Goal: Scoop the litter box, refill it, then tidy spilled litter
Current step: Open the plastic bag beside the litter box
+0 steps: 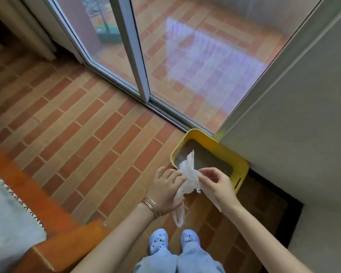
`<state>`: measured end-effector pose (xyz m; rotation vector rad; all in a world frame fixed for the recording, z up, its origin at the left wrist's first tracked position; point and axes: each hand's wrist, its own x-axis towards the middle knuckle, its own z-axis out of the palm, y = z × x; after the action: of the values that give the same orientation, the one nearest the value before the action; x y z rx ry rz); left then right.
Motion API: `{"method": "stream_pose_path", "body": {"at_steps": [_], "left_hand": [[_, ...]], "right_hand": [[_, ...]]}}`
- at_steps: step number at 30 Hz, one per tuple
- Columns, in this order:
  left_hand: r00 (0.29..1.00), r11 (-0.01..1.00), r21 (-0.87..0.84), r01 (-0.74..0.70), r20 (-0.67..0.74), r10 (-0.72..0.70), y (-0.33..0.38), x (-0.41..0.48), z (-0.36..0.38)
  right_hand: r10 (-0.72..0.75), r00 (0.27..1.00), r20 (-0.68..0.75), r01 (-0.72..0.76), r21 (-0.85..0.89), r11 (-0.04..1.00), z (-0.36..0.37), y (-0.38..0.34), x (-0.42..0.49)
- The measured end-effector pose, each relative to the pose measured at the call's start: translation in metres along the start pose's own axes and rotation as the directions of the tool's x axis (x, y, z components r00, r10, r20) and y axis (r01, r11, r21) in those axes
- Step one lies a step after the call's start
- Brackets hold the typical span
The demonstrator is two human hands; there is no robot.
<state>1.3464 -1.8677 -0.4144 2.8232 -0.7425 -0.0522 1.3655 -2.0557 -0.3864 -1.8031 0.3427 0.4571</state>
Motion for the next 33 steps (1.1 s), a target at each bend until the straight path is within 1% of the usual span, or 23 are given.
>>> {"method": "stream_pose_path", "body": {"at_steps": [4, 8, 10, 13, 15, 18, 21, 23, 27, 29, 30, 32, 33], "left_hand": [[0.999, 0.998, 0.036, 0.044, -0.021, -0.043, -0.036, -0.022, 0.109], [0.993, 0.992, 0.043, 0.117, -0.006, -0.116, -0.076, -0.048, 0.215], [0.989, 0.988, 0.054, 0.147, -0.032, -0.145, -0.095, -0.059, 0.262], [0.978, 0.983, 0.042, 0.179, -0.121, -0.173, -0.115, -0.073, 0.320], [0.972, 0.982, 0.042, 0.182, -0.159, -0.173, -0.126, -0.082, 0.353], [0.974, 0.981, 0.088, 0.175, -0.160, -0.160, -0.139, -0.093, 0.397], [0.971, 0.982, 0.087, 0.167, -0.188, -0.149, -0.147, -0.102, 0.427], [0.968, 0.987, 0.065, 0.148, -0.212, -0.131, -0.151, -0.106, 0.445], [0.984, 0.994, 0.013, 0.110, -0.142, -0.107, -0.147, -0.108, 0.474], [0.978, 0.987, -0.057, 0.151, -0.137, -0.158, -0.139, -0.111, 0.482], [0.968, 0.978, -0.092, 0.189, -0.150, -0.201, -0.134, -0.112, 0.484], [0.932, 0.949, -0.171, 0.266, -0.205, -0.299, -0.128, -0.115, 0.487], [0.907, 0.928, -0.217, 0.303, -0.235, -0.350, -0.124, -0.116, 0.489]], "right_hand": [[0.048, 0.996, 0.074, -0.054, 0.071, 0.996, 0.050, 0.104, 0.050], [0.064, 0.988, 0.143, -0.074, 0.065, 0.995, 0.093, 0.199, 0.097], [0.033, 0.986, 0.163, -0.033, 0.002, 0.999, 0.110, 0.237, 0.117], [-0.082, 0.979, 0.185, 0.111, -0.153, 0.982, 0.132, 0.292, 0.143], [-0.173, 0.965, 0.195, 0.221, -0.260, 0.940, 0.144, 0.328, 0.159], [-0.309, 0.930, 0.199, 0.363, -0.373, 0.854, 0.156, 0.374, 0.180], [-0.431, 0.877, 0.214, 0.478, -0.485, 0.733, 0.160, 0.410, 0.200], [-0.454, 0.861, 0.229, 0.499, -0.549, 0.670, 0.160, 0.428, 0.211], [-0.455, 0.862, 0.222, 0.472, -0.678, 0.564, 0.163, 0.454, 0.226], [-0.457, 0.859, 0.229, 0.483, -0.655, 0.581, 0.165, 0.460, 0.231], [-0.484, 0.839, 0.248, 0.517, -0.641, 0.567, 0.164, 0.462, 0.231], [-0.586, 0.761, 0.278, 0.599, -0.647, 0.472, 0.160, 0.465, 0.226], [-0.650, 0.709, 0.274, 0.643, -0.630, 0.436, 0.157, 0.465, 0.220]]}}
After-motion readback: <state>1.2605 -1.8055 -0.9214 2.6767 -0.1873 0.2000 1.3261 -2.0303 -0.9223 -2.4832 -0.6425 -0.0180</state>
